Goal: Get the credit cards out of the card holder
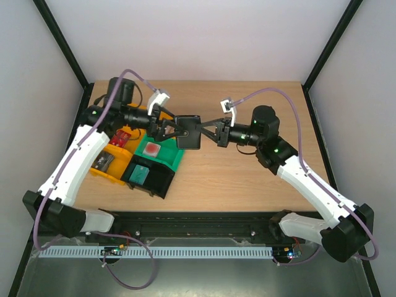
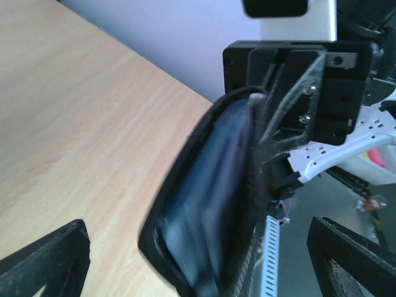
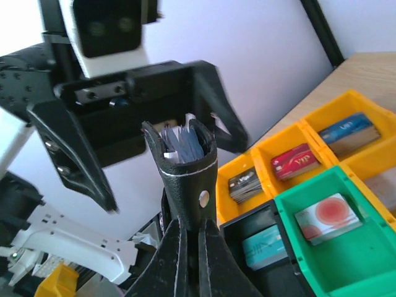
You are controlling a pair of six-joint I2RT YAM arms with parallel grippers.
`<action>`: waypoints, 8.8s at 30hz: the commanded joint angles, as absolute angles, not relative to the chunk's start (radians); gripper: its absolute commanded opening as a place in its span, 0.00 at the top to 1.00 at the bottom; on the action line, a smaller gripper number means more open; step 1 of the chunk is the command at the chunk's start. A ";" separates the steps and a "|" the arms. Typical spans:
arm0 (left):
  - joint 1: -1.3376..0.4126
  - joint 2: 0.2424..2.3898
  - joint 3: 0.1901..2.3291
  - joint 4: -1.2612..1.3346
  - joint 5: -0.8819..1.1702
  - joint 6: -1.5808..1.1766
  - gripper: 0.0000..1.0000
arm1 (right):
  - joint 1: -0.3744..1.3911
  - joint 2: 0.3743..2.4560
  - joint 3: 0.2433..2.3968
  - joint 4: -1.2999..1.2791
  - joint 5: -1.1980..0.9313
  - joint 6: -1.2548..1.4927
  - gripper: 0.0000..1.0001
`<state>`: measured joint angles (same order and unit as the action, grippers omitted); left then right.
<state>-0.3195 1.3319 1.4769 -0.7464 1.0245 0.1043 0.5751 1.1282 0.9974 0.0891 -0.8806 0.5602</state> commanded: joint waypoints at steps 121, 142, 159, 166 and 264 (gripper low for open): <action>-0.430 1.503 1.558 -0.536 -0.276 0.276 0.45 | 0.629 1.120 1.094 -0.066 -0.451 0.737 0.98; -0.672 1.522 1.695 -0.746 0.131 0.205 0.15 | 0.568 1.286 1.212 -0.159 -0.509 0.680 0.98; -0.663 1.595 1.690 -0.701 -0.041 0.169 0.44 | 0.573 1.282 1.201 -0.070 -0.679 0.724 0.98; -0.663 1.590 1.623 -0.635 -0.326 0.226 0.56 | 0.586 1.263 1.188 -0.068 -0.710 0.737 0.98; 0.037 1.039 1.035 -0.612 0.765 0.163 0.27 | 0.580 1.324 1.307 0.050 -0.619 0.466 0.98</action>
<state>0.0280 1.0470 1.0458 -0.6189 0.7357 0.1623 0.5713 1.3479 1.2804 0.0120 -0.6285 0.4782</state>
